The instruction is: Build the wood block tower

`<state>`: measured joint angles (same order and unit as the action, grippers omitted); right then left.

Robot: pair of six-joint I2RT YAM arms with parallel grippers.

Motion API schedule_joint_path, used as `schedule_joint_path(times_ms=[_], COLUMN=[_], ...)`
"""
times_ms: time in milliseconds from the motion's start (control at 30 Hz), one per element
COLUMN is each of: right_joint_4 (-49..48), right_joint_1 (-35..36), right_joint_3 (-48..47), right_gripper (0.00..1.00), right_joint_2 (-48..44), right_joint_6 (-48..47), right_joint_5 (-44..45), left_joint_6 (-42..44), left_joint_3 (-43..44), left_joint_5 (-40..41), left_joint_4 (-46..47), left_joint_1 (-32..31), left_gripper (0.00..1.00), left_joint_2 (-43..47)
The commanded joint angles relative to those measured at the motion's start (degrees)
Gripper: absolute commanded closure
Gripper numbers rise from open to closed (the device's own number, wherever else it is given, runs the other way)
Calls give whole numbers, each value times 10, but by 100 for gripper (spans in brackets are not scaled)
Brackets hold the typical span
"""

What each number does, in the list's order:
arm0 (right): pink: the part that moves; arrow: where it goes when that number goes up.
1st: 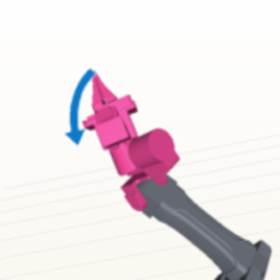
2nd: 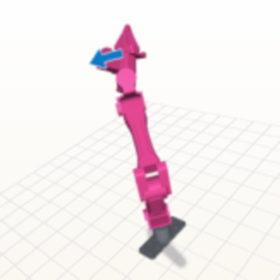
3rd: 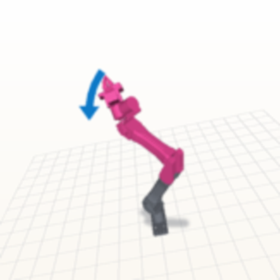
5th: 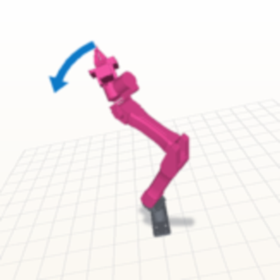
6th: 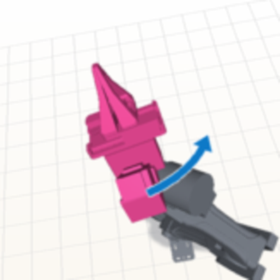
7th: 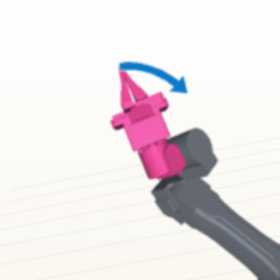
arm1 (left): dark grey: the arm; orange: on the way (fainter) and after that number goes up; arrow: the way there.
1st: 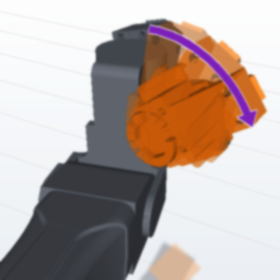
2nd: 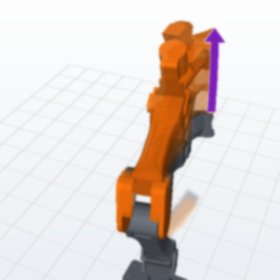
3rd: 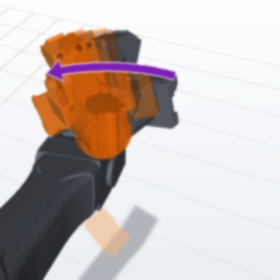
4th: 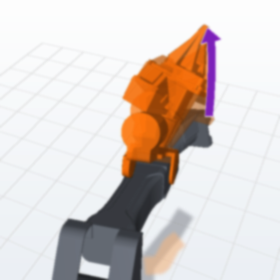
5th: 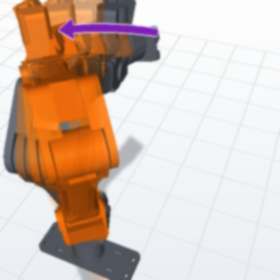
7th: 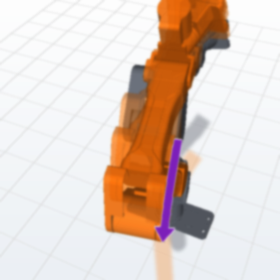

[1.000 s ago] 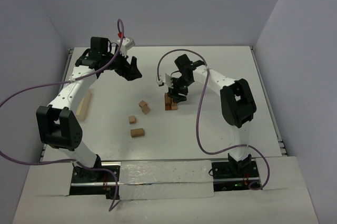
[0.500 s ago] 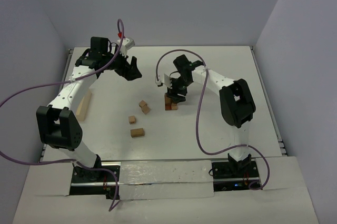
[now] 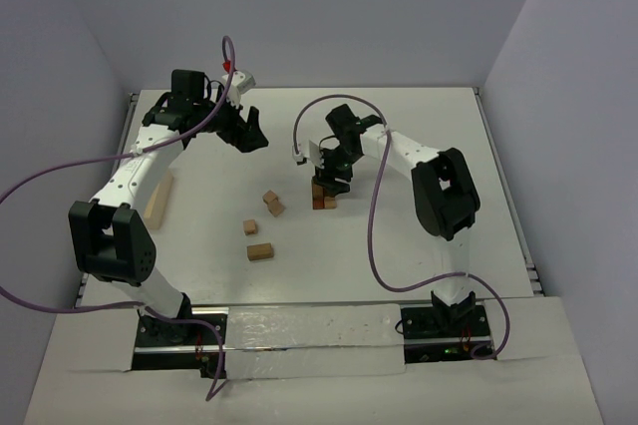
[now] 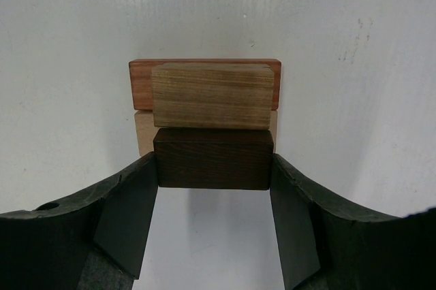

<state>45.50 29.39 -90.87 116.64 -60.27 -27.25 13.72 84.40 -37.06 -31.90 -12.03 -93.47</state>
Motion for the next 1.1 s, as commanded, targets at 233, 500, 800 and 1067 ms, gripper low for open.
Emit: schedule_joint_path(times_ms=[233, 500, 800, 1067], right_joint_4=[6, 6, 7, 5], right_joint_1=[6, 6, 8, 13], right_joint_3=[-31, -22, -21, -16], right_gripper=[65, 64, 61, 61], right_joint_2=[11, 12, 10, 3], right_joint_6=[4, 5, 6, 4], right_joint_5=[1, 4, 1, 2], left_joint_6=[0, 2, 2, 1], left_joint_3=[18, 15, 13, 9], left_joint_5=[1, 4, 5, 8], left_joint_4=[25, 27, 26, 29], left_joint_1=[-4, -4, -4, -4], left_gripper=[1, 1, 1, 1], left_joint_2=[8, 11, 10, 12])
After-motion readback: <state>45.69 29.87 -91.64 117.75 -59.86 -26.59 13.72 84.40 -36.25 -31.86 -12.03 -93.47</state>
